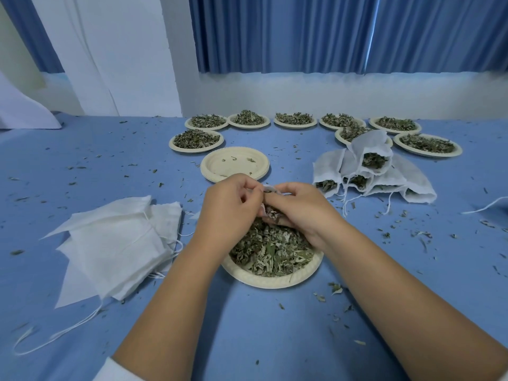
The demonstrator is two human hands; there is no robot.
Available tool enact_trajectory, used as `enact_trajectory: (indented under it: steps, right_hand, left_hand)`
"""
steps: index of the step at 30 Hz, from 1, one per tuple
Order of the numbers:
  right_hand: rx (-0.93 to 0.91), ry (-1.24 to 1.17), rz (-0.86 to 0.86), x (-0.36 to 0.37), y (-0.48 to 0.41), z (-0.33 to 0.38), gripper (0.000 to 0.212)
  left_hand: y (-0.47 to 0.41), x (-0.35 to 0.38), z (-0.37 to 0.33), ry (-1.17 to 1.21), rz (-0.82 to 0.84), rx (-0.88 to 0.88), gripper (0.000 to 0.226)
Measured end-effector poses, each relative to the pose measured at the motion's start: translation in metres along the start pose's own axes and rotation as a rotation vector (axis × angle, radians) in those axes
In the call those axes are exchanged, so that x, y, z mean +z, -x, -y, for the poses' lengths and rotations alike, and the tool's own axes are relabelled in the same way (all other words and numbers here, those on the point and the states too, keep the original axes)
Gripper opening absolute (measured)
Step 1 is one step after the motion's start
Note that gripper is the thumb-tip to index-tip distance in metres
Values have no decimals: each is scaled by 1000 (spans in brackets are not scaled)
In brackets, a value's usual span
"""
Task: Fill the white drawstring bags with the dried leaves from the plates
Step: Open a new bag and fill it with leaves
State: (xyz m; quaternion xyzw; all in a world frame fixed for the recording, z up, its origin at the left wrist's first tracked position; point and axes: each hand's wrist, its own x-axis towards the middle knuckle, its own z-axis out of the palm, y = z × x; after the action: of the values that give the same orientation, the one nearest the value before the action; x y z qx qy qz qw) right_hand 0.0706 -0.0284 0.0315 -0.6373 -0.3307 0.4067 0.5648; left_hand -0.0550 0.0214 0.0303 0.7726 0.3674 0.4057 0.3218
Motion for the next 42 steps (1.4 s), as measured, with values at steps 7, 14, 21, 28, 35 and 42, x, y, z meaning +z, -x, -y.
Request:
enact_trajectory:
  steps: [7,14,21,28,35,42]
  right_hand:
    - [118,-158,102,-9,2,15,4]
    - [-42,-108,104,-8,6,12,10]
    - [-9,-32,193,1,11,13,15]
    - [-343,535,88,-15,11,17,13]
    - [-464,1048,331,5,19,0,44]
    - [-542,1204,296,9,19,-4,31]
  left_hand:
    - [-6,-8,2,2,-169,-86,13]
    - [-3,-4,1,-2,-64,-78,14]
    - [-2,-4,-1,30,9,-90,18]
    - [-8,-13,5,-71,-179,-128,12]
    - [-10,-14,9,-69,-203,-138,11]
    - [-10,-13,11,-82,-194,-138,12]
